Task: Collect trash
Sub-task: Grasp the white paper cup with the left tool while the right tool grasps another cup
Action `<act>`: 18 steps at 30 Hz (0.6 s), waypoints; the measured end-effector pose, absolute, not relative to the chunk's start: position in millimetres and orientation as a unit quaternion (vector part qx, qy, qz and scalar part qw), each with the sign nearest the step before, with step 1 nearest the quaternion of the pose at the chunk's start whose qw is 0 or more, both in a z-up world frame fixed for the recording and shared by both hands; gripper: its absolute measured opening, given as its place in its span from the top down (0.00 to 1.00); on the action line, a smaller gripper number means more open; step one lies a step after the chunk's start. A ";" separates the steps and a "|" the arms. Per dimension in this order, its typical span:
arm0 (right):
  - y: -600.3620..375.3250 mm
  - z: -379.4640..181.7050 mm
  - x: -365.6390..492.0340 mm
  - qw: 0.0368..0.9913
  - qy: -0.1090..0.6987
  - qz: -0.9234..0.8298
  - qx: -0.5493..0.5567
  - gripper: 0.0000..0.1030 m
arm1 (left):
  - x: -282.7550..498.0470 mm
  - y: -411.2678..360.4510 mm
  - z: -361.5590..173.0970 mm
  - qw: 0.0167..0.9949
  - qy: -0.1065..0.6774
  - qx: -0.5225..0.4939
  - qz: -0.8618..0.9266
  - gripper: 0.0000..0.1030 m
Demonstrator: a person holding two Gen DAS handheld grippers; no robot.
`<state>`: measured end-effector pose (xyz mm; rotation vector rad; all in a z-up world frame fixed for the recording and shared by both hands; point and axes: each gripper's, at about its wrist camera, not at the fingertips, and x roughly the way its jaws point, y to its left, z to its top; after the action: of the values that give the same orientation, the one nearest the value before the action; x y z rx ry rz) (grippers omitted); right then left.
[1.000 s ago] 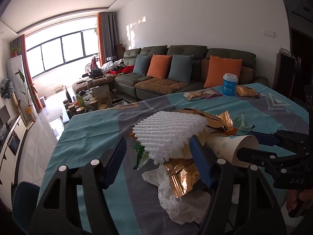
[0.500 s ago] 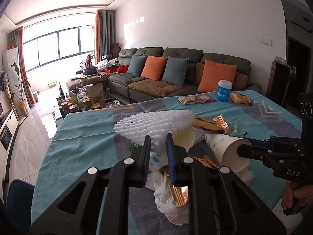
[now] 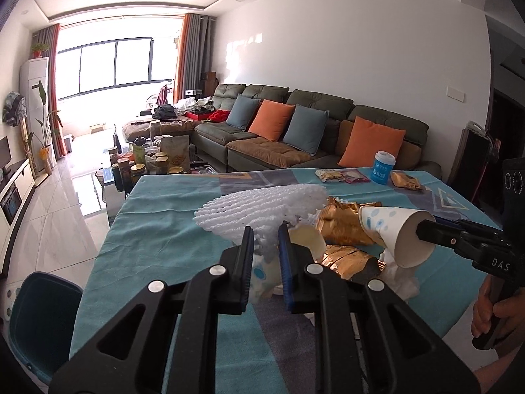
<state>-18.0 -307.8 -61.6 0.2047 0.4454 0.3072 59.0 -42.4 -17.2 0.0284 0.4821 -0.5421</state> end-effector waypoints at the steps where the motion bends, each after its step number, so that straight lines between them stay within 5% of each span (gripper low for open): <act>1: -306.4 -60.5 -17.6 0.959 0.218 0.152 0.098 0.83 | 58.1 -36.5 -17.0 0.935 0.237 0.011 -0.263 0.85; 18: -264.6 -46.9 -9.6 0.956 0.201 0.201 0.076 0.83 | 30.2 46.2 -13.7 0.957 0.230 -0.006 -0.178 0.86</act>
<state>-9.6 -264.6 -46.9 0.1540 0.4087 0.4077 30.2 46.2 -13.7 -0.0116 0.4659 -0.3616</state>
